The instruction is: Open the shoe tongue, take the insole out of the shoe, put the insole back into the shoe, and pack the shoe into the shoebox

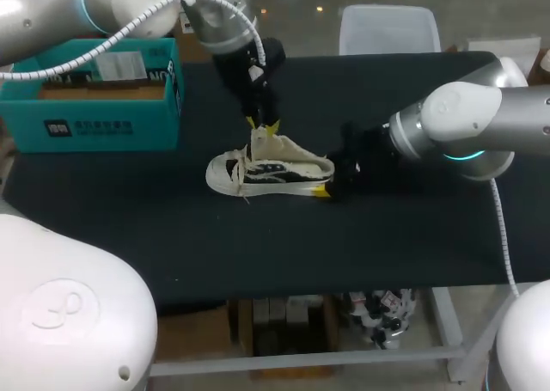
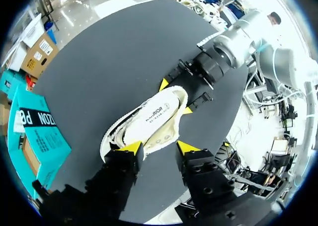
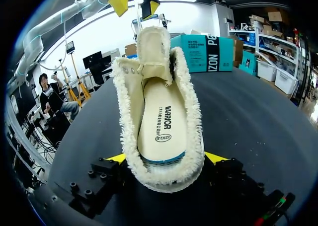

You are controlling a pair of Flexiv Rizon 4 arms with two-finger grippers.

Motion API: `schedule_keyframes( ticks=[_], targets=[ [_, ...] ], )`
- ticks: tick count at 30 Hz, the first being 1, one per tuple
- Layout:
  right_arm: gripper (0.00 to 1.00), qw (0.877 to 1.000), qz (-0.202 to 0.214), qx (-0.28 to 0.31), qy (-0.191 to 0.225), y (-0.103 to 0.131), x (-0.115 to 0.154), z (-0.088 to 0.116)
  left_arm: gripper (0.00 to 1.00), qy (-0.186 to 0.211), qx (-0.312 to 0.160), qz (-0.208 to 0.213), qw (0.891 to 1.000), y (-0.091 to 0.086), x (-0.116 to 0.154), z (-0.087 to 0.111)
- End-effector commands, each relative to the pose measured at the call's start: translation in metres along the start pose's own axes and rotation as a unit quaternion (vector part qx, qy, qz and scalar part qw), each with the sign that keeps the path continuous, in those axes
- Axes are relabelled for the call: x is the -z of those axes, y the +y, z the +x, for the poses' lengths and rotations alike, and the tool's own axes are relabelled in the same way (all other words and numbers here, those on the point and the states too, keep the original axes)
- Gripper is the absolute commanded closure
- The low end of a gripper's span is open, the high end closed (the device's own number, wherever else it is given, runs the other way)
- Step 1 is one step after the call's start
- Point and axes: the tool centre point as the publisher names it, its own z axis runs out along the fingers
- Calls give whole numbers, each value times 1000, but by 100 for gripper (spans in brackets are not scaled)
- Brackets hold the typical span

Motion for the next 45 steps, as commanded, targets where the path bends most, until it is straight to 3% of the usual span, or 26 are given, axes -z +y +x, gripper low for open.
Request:
schedule_keyframes(
  ticks=[1,7,9,11,22,26,30,33,39,45],
  targets=[
    [100,1000,-2,0,3,-6,0,-2,100,11,-82,-31,996,-12,-7,0],
    [100,1000,-2,0,3,-6,0,-2,100,31,-193,-60,979,-20,-23,-6],
    [100,1000,-2,0,3,-6,0,-2,100,47,-256,-81,962,-22,-29,-7],
    [100,1000,-2,0,3,-6,0,-2,100,77,-310,-134,938,-21,-32,-8],
    [100,1000,-2,0,3,-6,0,-2,100,87,-303,-143,938,-23,-30,-11],
    [100,1000,-2,0,3,-6,0,-2,100,56,-308,-145,939,-19,-51,-5],
    [100,1000,-2,0,3,-6,0,-2,100,39,-312,-124,941,-11,-65,-4],
    [100,1000,-2,0,3,-6,0,-2,100,2,-321,-104,941,-6,-74,-4],
    [100,1000,-2,0,3,-6,0,-2,100,-2,-375,-101,921,-4,-86,-15],
    [100,1000,-2,0,3,-6,0,-2,100,24,-409,-98,907,-3,-99,-21]
  ],
)
